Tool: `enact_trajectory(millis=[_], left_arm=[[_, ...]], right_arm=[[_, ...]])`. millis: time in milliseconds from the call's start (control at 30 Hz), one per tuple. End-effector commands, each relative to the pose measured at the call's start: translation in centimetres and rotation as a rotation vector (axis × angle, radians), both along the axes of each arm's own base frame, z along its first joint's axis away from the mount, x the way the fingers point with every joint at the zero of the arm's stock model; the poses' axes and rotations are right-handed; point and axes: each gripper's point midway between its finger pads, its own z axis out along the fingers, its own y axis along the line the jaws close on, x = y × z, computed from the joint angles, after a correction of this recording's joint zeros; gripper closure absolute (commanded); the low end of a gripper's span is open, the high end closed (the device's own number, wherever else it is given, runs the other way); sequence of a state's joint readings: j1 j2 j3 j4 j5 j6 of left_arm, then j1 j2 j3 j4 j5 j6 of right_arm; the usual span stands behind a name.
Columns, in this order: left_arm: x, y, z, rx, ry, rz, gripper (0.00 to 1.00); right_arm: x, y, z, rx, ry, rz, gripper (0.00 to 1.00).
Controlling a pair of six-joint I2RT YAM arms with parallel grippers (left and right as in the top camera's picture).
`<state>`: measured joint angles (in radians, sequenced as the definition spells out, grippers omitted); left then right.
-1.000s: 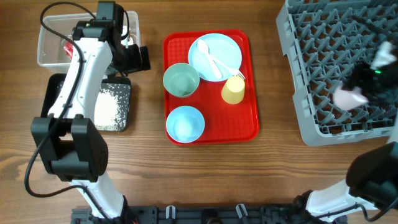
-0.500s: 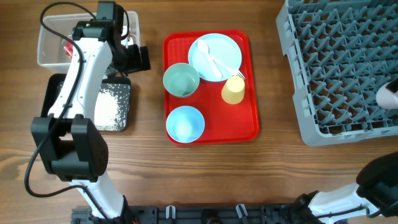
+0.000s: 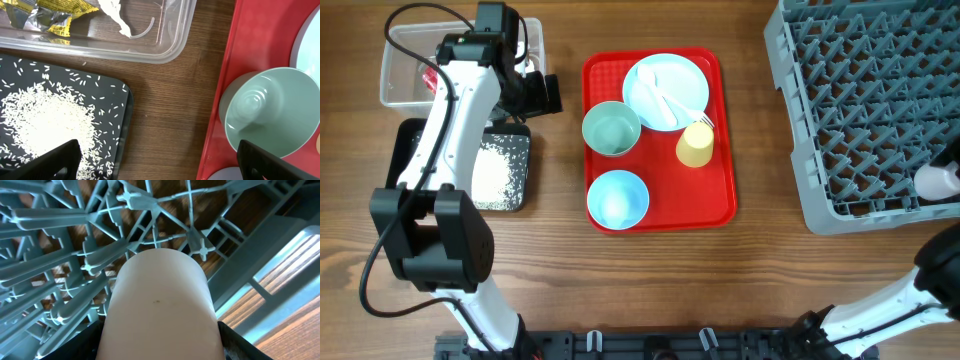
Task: Sort waste into correct bins and load items into the dishwasher rack
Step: 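Move the right gripper back to the yellow cup and grasp it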
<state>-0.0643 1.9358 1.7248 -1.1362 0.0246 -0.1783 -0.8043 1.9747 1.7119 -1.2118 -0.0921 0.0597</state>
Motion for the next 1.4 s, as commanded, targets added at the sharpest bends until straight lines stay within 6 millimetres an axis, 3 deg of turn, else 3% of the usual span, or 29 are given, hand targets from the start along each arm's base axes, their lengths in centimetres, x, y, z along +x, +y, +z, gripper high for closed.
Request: enact_trajectory(millis=[0,233,400,500,567,600,700,767,967,1033,1100,1167,1200,1367], left_arm=[[-0.1,0.1,-0.7,-0.01,0.018,0.017,0.0],[-0.1,0.1,-0.7,-0.01,0.018,0.017,0.0],[-0.1,0.1,-0.7,-0.01,0.018,0.017,0.0],[-0.1,0.1,-0.7,-0.01,0.018,0.017,0.0],[-0.1,0.1,-0.7,-0.01,0.018,0.017,0.0],[-0.1,0.1,-0.7,-0.01,0.018,0.017,0.0],[-0.1,0.1,-0.7,-0.01,0.018,0.017,0.0],[-0.1,0.1,-0.7,-0.01,0.018,0.017,0.0],[-0.1,0.1,-0.7,-0.01,0.018,0.017,0.0],[-0.1,0.1,-0.7,-0.01,0.018,0.017,0.0],[-0.1,0.1,-0.7,-0.01,0.018,0.017,0.0],[-0.1,0.1,-0.7,-0.01,0.018,0.017,0.0],[-0.1,0.1,-0.7,-0.01,0.018,0.017,0.0],[-0.1,0.1,-0.7,-0.01,0.018,0.017,0.0]], right_arm=[[0.0,-0.3,-0.8,0.006,0.022,-0.019,0.41],[0.3,-0.4,-0.6,0.003,0.013,-0.019,0.02],[1.0,-0.8,1.8,-0.014,-0.028,-0.02,0.0],[1.9,-0.6,5.3,-0.035,-0.113,-0.008,0.0],[3.0,0.8,8.6,-0.031,-0.207,0.039,0.0],[4.1,2.8,10.8,-0.016,-0.279,0.112,0.0],[5.8,7.8,13.6,-0.012,-0.338,0.241,0.0],[7.6,13.5,14.7,-0.015,-0.342,0.397,0.0],[12.1,28.1,13.8,-0.145,-0.286,0.68,0.0],[13.7,34.9,12.6,-0.141,-0.321,0.836,0.0],[14.3,38.9,10.8,-0.125,-0.312,0.925,0.0],[14.3,41.2,8.2,-0.11,-0.258,0.977,0.0],[14.1,42.0,5.5,-0.091,-0.187,1.0,0.0],[12.5,43.2,-0.5,0.024,-0.004,1.025,0.09]])
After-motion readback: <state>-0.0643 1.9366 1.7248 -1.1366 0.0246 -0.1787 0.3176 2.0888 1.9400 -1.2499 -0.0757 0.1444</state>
